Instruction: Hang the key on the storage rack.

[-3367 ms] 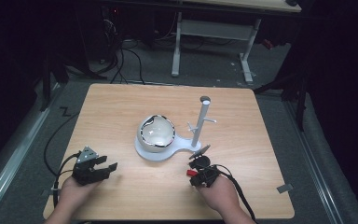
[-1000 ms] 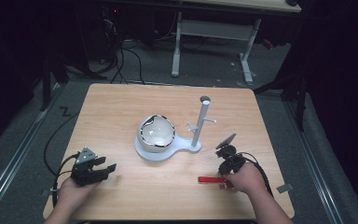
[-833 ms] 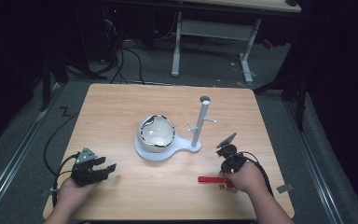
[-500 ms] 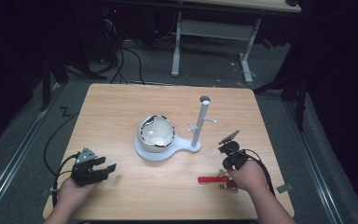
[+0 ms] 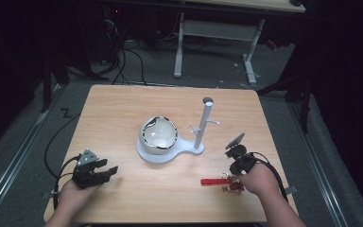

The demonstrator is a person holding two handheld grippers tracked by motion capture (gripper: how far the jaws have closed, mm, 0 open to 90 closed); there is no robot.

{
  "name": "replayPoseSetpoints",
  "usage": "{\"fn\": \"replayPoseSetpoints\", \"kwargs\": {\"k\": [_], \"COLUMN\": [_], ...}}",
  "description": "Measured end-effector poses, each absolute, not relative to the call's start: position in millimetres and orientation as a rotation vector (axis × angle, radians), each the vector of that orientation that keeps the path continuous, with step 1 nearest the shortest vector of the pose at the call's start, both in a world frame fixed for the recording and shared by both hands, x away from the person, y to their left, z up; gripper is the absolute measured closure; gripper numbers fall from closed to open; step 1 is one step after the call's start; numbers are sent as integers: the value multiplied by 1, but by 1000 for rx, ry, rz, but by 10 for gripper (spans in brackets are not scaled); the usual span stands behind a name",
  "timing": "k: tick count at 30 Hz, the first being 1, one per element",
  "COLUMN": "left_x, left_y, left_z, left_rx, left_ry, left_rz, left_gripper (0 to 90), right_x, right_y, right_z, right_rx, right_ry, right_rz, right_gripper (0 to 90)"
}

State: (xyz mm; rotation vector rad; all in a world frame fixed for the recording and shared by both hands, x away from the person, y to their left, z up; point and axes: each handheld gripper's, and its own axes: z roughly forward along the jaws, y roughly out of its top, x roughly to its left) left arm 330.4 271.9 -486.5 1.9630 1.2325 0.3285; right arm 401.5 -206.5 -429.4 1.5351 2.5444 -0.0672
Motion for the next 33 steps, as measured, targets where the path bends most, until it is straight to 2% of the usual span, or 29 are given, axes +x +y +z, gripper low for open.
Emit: {"fn": "replayPoseSetpoints", "kwargs": {"k": [5, 8, 11, 12, 14, 22, 26, 33], "left_x": [330, 330, 330, 330, 330, 330, 330, 330], "left_y": [271, 272, 272, 272, 271, 273, 273, 271], "left_z": [-486, -487, -487, -487, -486, -486, -486, -487], "left_rx": [1964, 1963, 1963, 1964, 1961, 1955, 1955, 1963], "left_ry": [1229, 1232, 1233, 1234, 1230, 1233, 1233, 1231], "left_rz": [330, 328, 328, 327, 325, 328, 327, 324], "left_gripper": [433, 433, 433, 433, 433, 433, 434, 433], "right_x": [397, 396, 395, 394, 393, 390, 391, 395], "right_y": [-209, -214, -215, -215, -215, -212, -212, -216], "right_z": [-441, -446, -448, -448, -448, -448, -441, -395], "right_rx": [1545, 1574, 1593, 1604, 1625, 1602, 1590, 1561], "right_ry": [2582, 2602, 2625, 2635, 2637, 2632, 2621, 2558], "right_rz": [-162, -185, -169, -148, -135, -152, -130, -25], "right_gripper": [670, 674, 697, 766, 804, 818, 817, 817]}}
